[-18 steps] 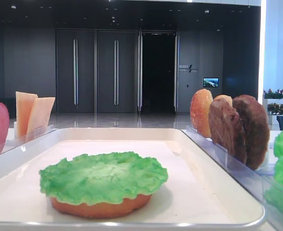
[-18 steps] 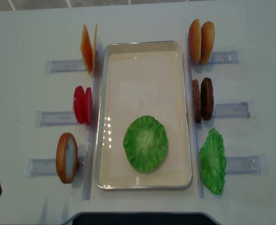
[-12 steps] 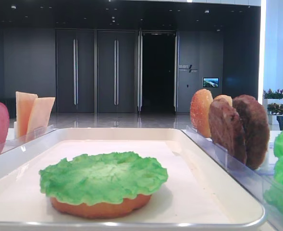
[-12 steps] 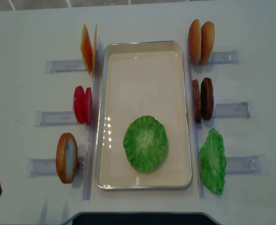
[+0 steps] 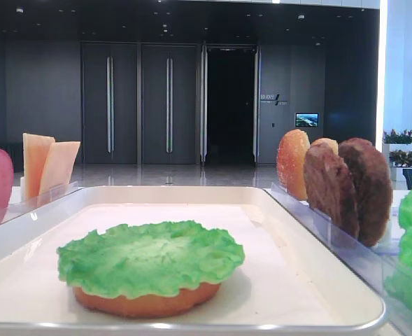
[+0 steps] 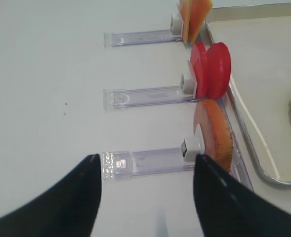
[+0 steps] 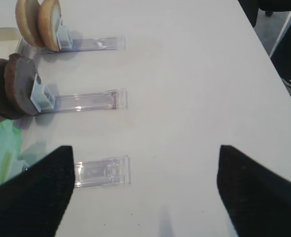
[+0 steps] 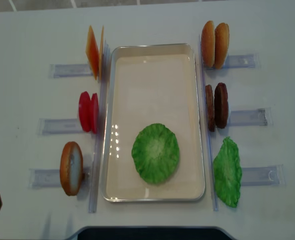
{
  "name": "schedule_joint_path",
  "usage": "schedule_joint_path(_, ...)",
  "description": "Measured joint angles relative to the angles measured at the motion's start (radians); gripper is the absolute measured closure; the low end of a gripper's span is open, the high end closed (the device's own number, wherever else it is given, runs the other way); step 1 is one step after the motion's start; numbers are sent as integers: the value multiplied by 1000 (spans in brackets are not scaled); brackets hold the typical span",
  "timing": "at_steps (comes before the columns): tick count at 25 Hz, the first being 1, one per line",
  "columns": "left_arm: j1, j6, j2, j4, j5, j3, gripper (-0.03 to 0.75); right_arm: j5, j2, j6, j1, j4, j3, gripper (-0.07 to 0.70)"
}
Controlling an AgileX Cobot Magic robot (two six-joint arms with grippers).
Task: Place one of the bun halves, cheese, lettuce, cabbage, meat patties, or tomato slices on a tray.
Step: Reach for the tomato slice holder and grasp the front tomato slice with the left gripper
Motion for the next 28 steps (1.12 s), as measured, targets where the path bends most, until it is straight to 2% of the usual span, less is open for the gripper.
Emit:
schedule_joint_path(22, 0, -18, 3, 73, 1, 0, 262, 0, 0, 0, 0, 0, 0, 44)
schedule_joint_path(28, 0, -75, 173, 85, 40, -44, 262, 0, 0, 0, 0, 0, 0, 44)
